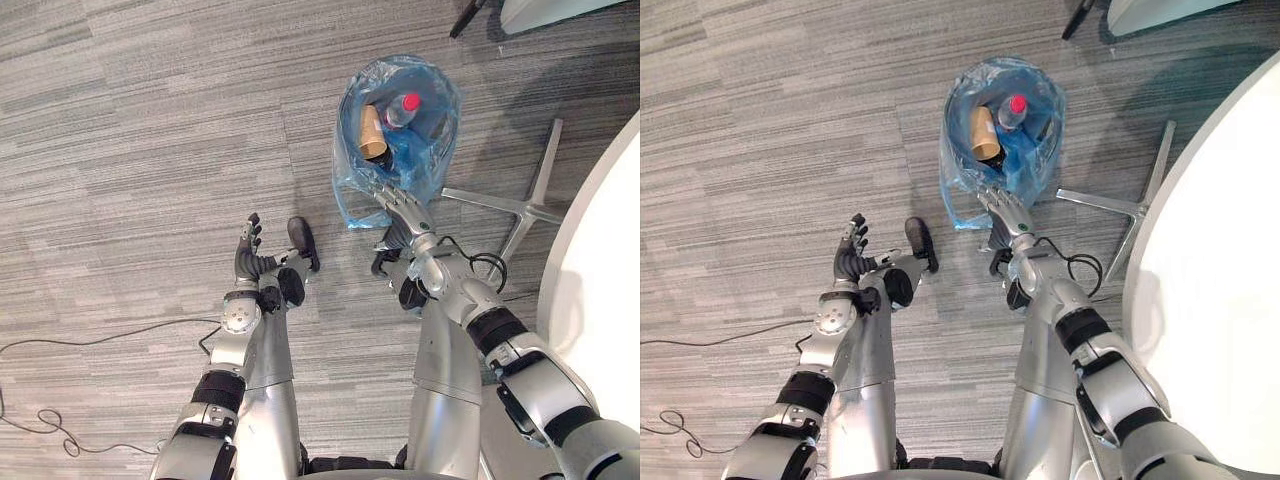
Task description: Gather rubbish on tea table into small bin, then transfer packed bag to large trash can.
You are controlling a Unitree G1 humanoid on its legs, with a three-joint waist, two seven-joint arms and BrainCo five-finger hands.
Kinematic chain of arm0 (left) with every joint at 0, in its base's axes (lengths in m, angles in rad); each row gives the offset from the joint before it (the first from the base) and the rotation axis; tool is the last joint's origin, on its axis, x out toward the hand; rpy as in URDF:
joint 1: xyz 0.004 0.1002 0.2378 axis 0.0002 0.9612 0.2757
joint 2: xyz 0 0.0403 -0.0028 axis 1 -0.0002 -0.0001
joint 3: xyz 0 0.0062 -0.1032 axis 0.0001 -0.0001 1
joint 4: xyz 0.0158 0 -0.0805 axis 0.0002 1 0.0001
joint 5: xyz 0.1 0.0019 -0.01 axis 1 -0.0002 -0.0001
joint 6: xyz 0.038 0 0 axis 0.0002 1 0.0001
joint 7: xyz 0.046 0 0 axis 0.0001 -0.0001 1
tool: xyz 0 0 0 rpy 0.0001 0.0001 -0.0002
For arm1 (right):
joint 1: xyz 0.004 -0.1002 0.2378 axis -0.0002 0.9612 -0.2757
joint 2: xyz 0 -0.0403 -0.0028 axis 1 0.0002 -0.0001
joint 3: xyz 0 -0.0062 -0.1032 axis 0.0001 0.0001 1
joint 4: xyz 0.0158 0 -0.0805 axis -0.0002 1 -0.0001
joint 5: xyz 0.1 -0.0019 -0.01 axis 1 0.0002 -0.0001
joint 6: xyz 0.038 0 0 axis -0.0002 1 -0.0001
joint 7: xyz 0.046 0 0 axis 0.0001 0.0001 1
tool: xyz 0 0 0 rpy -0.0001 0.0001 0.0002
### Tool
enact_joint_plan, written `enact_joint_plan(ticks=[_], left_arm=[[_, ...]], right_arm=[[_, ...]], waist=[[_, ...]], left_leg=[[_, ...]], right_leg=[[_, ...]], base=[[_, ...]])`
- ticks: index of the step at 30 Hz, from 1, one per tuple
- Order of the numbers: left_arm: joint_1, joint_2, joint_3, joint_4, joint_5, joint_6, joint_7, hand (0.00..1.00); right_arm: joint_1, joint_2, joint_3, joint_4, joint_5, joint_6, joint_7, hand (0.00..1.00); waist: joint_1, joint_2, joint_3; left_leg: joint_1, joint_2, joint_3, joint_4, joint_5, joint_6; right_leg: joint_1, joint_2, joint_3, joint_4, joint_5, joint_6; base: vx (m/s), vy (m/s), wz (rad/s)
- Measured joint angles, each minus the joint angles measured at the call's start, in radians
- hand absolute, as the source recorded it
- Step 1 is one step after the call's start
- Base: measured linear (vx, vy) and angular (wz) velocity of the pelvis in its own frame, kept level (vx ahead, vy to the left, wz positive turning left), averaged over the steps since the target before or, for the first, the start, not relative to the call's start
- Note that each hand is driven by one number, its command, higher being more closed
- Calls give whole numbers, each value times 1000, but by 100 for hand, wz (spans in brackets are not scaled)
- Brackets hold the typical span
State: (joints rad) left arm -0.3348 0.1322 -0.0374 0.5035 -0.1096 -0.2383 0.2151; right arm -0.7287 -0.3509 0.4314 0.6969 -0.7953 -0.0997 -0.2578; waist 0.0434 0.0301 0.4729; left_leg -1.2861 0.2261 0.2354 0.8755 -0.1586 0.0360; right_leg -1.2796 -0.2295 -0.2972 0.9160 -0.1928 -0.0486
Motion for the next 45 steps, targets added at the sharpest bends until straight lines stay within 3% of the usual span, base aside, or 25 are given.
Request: enact_joint_plan(ticks=[8, 9, 16, 33, 45], left_arm=[[-7, 7, 0, -9, -29, -15, 2, 0], [-8, 8, 1, -13, -37, -15, 2, 0], [-9, 8, 1, -32, -52, -15, 3, 0], [-9, 5, 0, -34, -57, -14, 3, 0], [-9, -11, 7, -45, -53, -8, 5, 0]], right_arm=[[-113, 22, 21, 151, -9, 45, 0, 0], [-123, 25, 21, 157, -13, 49, -1, 100], [-178, 41, 37, 194, -32, 77, -5, 100], [-210, 60, 7, 167, 5, 79, -32, 100], [-75, 84, -60, -120, 11, 79, -84, 100]], waist=[[4, 0, 0], [5, 0, 0], [25, 0, 0], [28, 1, 0], [27, 1, -1]], left_leg=[[-39, 0, -7, 12, 4, -6], [-44, 0, -9, 13, 5, -8], [-63, 0, -17, 8, 13, -20], [-64, 0, -24, 11, 20, -22], [-63, 4, -28, 21, 19, -24]], right_leg=[[-47, -5, 1, 34, -15, -11], [-52, -5, 1, 37, -16, -11], [-72, -3, -4, 42, -18, -12], [-72, -2, -6, 53, -25, -8], [-70, 3, -6, 57, -27, -9]], base=[[-47, 9, 4], [-58, 7, 4], [-60, 14, 3], [-51, 20, 1], [-22, 7, 0]])
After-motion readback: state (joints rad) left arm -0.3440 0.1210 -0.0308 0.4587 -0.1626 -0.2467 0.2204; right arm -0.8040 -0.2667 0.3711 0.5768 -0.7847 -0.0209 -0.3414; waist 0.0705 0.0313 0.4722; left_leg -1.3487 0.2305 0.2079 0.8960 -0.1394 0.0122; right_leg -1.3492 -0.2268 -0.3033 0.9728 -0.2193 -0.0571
